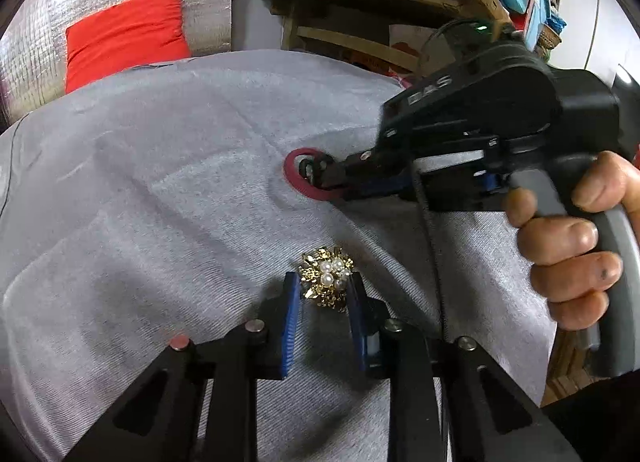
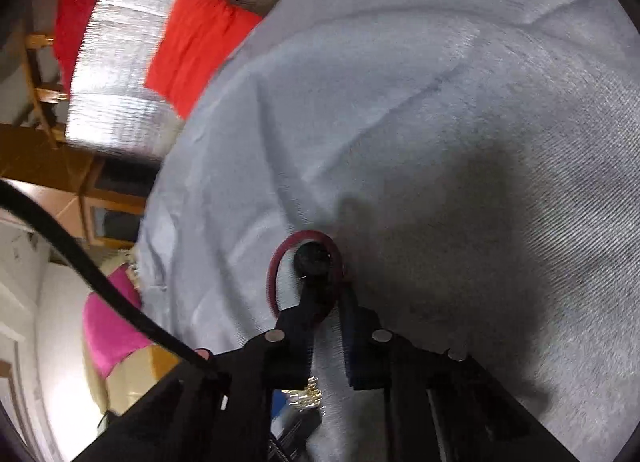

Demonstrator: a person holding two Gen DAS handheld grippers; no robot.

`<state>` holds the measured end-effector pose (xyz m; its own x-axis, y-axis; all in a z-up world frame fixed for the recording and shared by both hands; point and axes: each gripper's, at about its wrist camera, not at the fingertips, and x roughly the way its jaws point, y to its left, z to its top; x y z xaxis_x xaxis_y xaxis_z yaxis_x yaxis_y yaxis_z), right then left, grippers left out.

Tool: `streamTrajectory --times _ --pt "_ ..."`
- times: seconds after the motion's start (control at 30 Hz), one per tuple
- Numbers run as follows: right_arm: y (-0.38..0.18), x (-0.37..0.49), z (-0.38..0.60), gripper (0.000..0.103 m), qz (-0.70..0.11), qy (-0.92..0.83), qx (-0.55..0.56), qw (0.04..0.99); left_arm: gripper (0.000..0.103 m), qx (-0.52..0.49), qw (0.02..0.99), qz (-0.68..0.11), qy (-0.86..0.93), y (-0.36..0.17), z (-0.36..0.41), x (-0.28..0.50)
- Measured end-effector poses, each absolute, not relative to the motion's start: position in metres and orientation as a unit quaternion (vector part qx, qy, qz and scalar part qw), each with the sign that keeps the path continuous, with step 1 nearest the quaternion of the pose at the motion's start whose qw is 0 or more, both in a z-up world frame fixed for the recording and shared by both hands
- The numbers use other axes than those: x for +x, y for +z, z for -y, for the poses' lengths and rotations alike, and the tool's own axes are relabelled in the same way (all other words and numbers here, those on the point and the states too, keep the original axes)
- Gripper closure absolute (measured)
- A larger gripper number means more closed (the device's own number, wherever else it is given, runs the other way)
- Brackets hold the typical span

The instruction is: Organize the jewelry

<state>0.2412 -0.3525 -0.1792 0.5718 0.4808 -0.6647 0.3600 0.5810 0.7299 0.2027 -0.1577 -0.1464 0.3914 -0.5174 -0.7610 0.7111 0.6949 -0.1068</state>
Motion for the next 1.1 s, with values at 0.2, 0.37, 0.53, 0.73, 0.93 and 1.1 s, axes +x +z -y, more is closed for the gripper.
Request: streamTrajectory --times 0.2,0.37,0.53,0.73,0.93,1.1 --pt "-0.153 0.233 0.335 0.092 -0.446 0.079 0.425 0.784 0.078 0.099 0.838 -0.401 -0.356 -0.131 0.132 0.209" --pt "-0.145 0.23 0.327 0.092 -0.433 0.095 0.424 0.789 0.078 0.095 0.848 -0.396 -0.339 -0.124 0.111 0.212" --pt "-0.135 0.225 0.33 0.092 -0.412 0.099 0.425 0.8 0.078 0.091 0.855 -0.4 -0.316 -0.123 0.093 0.217" --pt "-0.153 0.218 0.362 0.086 -0.413 0.036 0.474 0.776 0.078 0.087 0.856 -0.407 -0.307 -0.126 0.08 0.222" --pt "-0.171 0.224 0.359 0.082 -0.437 0.045 0.497 0.748 0.078 0.082 0.857 -0.413 -0.298 -0.127 0.074 0.224" --pt "-0.18 0.232 0.346 0.073 -0.441 0.044 0.51 0.737 0.078 0.081 0.855 -0.423 -0.288 -0.131 0.075 0.226"
